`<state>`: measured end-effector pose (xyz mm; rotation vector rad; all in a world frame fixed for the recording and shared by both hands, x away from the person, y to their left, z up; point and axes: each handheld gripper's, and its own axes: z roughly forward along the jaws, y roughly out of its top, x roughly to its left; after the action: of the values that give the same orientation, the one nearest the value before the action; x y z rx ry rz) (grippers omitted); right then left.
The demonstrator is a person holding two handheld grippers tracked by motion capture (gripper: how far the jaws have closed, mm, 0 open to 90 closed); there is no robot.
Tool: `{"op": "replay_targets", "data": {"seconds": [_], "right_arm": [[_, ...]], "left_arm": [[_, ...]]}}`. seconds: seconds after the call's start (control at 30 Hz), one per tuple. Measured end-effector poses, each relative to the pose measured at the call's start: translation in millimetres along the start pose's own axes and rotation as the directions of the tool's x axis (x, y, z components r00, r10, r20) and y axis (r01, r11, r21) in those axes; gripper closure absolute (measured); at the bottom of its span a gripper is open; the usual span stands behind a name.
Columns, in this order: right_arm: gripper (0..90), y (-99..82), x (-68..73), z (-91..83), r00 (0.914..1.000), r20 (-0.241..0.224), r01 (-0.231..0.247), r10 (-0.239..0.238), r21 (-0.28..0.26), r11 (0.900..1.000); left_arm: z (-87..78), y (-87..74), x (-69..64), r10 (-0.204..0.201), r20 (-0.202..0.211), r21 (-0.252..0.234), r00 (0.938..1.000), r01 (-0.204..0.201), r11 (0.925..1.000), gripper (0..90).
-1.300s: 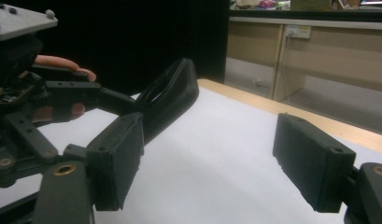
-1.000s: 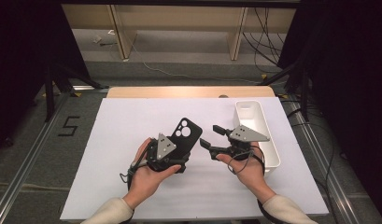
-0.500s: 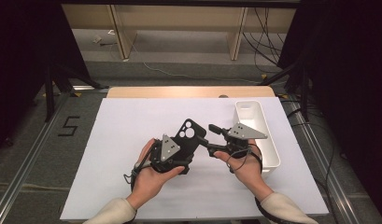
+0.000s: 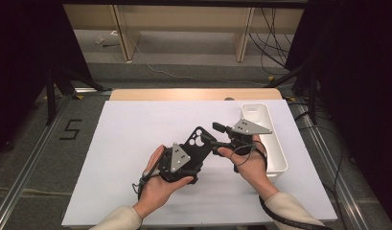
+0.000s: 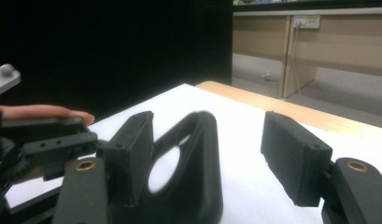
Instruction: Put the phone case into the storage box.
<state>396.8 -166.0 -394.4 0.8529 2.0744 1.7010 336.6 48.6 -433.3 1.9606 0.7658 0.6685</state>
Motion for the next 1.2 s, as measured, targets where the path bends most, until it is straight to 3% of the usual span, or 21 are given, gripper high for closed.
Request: {"op": "replay_targets", "data": {"seconds": [0.6, 1.2], "right_arm": [[37.5, -3.4, -1.2, 13.5, 0.9991, -0.028, -0.030, 0.032, 0.085, 0.9960], [56.6, -2.9, -0.4, 15.7, 0.9960, -0.065, -0.054, 0.062, 0.109, 0.9925]], "left_arm": [[0.6, -1.0, -8.8, 0.049, 0.007, -0.004, 0.9988, -0.049, 0.9988, 14.4], [1.2, -1.7, -11.8, 0.060, 0.019, -0.005, 0.9980, -0.060, 0.9982, 14.3]]}}
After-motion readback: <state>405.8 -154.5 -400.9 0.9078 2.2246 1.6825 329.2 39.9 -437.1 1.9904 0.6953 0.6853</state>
